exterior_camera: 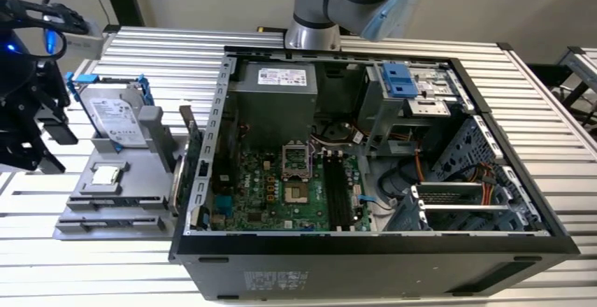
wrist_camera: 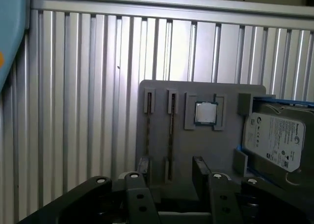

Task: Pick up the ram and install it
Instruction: 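Pick up the ram and move it above insertion slot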

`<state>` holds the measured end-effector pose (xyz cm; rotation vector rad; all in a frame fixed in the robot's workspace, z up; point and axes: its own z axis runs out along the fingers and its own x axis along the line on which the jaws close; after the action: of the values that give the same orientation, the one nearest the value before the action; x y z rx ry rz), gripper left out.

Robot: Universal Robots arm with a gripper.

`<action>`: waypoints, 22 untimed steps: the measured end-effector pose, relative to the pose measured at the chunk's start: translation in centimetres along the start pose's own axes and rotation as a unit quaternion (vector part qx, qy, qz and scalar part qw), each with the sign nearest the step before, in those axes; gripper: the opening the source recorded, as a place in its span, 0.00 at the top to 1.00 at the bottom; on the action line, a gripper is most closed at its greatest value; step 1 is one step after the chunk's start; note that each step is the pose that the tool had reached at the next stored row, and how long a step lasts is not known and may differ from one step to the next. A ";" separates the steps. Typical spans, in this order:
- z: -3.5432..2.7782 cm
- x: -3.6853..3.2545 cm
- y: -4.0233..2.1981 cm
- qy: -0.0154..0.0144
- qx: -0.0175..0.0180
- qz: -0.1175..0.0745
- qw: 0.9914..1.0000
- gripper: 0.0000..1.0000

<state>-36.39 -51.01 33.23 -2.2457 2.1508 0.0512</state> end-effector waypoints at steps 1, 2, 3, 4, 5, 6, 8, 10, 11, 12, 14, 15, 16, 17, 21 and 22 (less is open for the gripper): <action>0.10 0.01 0.00 0.000 0.000 0.000 1.000 0.00; 0.19 0.01 0.00 0.000 0.000 0.000 1.000 0.00; 0.30 0.01 0.01 0.000 0.000 0.000 1.000 0.00; 0.42 0.02 0.01 0.000 0.000 0.000 1.000 0.00; 0.52 0.02 0.01 0.000 0.000 0.000 1.000 0.00; 0.63 0.03 0.01 0.000 0.000 0.000 1.000 0.00; 0.84 0.04 0.01 0.000 0.000 0.000 1.000 0.00; 1.04 0.05 0.02 0.000 0.000 0.000 1.000 0.00; 1.15 0.05 0.03 0.000 0.000 0.000 1.000 0.00; 1.26 0.06 0.03 0.000 0.000 0.000 1.000 0.00; 1.47 0.07 0.04 0.000 0.000 0.000 1.000 0.00; 1.59 0.07 0.04 0.000 0.000 0.000 1.000 0.00; 1.70 0.08 0.04 0.000 0.000 0.000 1.000 0.00; 1.82 0.08 0.05 0.000 0.000 0.000 1.000 0.00; 2.28 0.10 0.07 0.000 0.000 0.000 1.000 0.00; 2.40 0.11 0.07 0.000 0.000 0.000 1.000 0.00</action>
<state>-36.46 -51.01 30.82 -2.2458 2.1508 0.0513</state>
